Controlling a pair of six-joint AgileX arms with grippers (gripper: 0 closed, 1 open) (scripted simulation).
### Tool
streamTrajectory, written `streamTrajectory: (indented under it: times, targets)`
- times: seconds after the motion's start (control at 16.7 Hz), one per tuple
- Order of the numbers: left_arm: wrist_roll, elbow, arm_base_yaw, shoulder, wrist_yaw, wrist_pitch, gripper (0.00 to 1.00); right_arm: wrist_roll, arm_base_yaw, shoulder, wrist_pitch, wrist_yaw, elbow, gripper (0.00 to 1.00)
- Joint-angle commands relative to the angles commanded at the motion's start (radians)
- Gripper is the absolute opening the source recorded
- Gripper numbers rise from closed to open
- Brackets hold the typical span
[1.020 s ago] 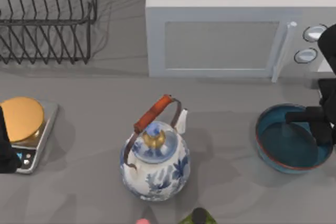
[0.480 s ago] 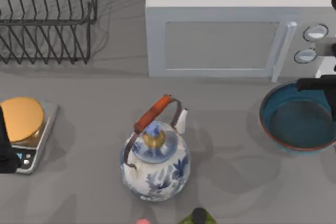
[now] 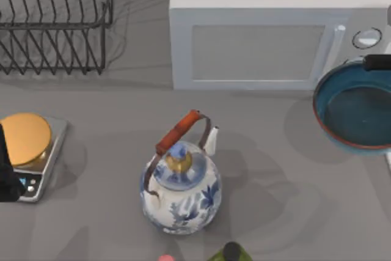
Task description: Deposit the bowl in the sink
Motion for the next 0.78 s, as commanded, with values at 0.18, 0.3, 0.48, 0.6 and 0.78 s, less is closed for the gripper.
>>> streamTrajectory:
  times: [0.18, 0.3, 0.48, 0.6, 0.78]
  targets:
    - [0.0, 0.0, 0.0, 0.0, 0.0, 0.0, 1.0, 0.001, 0.002, 0.003, 0.003, -0.001, -0.002, 0.0]
    - [0.0, 0.0, 0.0, 0.0, 0.0, 0.0, 1.0, 0.0, -0.025, 0.008, 0.033, -0.002, -0.022, 0.0]
    - [0.0, 0.0, 0.0, 0.0, 0.0, 0.0, 1.0, -0.005, -0.136, 0.019, 0.159, -0.016, -0.098, 0.0]
    - [0.0, 0.0, 0.0, 0.0, 0.0, 0.0, 1.0, -0.009, -0.241, 0.023, 0.294, -0.035, -0.175, 0.0]
    - [0.0, 0.0, 0.0, 0.0, 0.0, 0.0, 1.0, -0.018, -0.412, 0.023, 0.575, -0.076, -0.314, 0.0]
